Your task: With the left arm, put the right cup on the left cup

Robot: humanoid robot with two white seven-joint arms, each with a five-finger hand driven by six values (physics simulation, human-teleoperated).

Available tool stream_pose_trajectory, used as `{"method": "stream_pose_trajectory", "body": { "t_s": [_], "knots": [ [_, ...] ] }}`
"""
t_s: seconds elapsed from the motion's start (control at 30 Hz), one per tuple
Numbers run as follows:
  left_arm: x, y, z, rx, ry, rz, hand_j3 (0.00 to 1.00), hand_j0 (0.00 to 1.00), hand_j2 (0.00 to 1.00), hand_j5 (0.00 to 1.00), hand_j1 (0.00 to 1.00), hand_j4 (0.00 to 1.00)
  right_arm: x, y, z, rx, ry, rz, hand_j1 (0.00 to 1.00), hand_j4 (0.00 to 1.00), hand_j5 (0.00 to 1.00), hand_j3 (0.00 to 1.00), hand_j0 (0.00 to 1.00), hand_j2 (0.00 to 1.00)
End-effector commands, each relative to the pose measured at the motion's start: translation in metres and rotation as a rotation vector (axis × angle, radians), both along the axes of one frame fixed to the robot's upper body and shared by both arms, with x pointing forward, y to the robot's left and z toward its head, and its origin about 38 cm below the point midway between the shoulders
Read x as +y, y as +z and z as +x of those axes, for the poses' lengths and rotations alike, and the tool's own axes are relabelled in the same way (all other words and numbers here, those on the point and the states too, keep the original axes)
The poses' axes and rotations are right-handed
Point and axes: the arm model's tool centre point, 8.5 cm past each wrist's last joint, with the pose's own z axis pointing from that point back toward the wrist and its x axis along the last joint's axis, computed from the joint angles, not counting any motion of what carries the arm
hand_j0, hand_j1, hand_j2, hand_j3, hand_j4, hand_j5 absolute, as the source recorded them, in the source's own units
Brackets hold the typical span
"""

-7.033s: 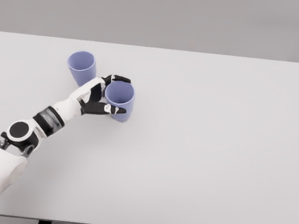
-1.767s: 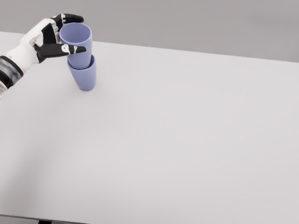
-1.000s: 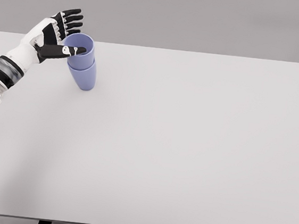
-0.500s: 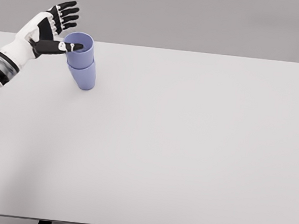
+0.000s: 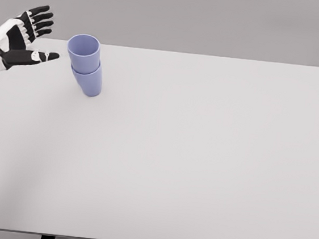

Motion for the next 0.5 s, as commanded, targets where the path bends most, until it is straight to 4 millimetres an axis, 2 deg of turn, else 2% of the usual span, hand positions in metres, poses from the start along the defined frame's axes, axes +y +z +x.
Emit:
{"method": "stream_pose_trajectory", "body": {
  "t_s": [0.0, 0.07, 0.1, 0.13, 0.2, 0.23, 0.37, 0.47],
  "knots": [
    [0.009, 0.019, -0.004, -0.040, 0.002, -0.005, 0.94, 0.94, 0.94, 0.94, 0.94, 0.94, 0.000, 0.000, 0.000, 0.001, -0.001, 0.000, 1.00, 1.00, 1.00, 1.00, 1.00, 1.00],
    [0.011, 0.018, -0.009, -0.044, 0.003, -0.008, 0.94, 0.94, 0.94, 0.94, 0.94, 0.94, 0.000, 0.000, 0.000, 0.000, 0.001, 0.002, 1.00, 1.00, 1.00, 1.00, 1.00, 1.00],
    [0.012, 0.014, -0.020, -0.042, -0.013, -0.007, 0.95, 0.95, 0.95, 0.95, 0.95, 0.95, 0.000, 0.000, 0.000, 0.001, -0.001, 0.000, 1.00, 1.00, 1.00, 1.00, 1.00, 1.00],
    [0.012, 0.012, -0.024, -0.039, -0.015, -0.004, 1.00, 1.00, 1.00, 1.00, 1.00, 1.00, 0.000, 0.000, 0.000, 0.001, -0.001, 0.001, 1.00, 1.00, 1.00, 1.00, 1.00, 1.00],
    [0.010, 0.008, -0.031, -0.037, -0.023, 0.007, 1.00, 1.00, 1.00, 1.00, 1.00, 1.00, 0.000, 0.000, 0.000, -0.001, 0.000, 0.000, 1.00, 1.00, 1.00, 1.00, 1.00, 1.00],
    [0.010, 0.000, -0.036, -0.033, -0.025, 0.009, 1.00, 1.00, 1.00, 1.00, 1.00, 1.00, 0.000, 0.000, 0.000, 0.001, 0.001, 0.000, 1.00, 1.00, 1.00, 1.00, 1.00, 1.00],
    [0.013, -0.018, -0.046, 0.008, -0.017, 0.010, 1.00, 1.00, 1.00, 1.00, 1.00, 1.00, 0.000, 0.000, 0.000, 0.000, 0.000, 0.001, 1.00, 1.00, 1.00, 1.00, 1.00, 1.00],
    [0.014, -0.020, -0.047, 0.016, -0.014, 0.011, 1.00, 1.00, 1.00, 1.00, 1.00, 1.00, 0.000, 0.000, 0.000, 0.000, 0.001, 0.000, 1.00, 1.00, 1.00, 1.00, 1.00, 1.00]
  ]
}}
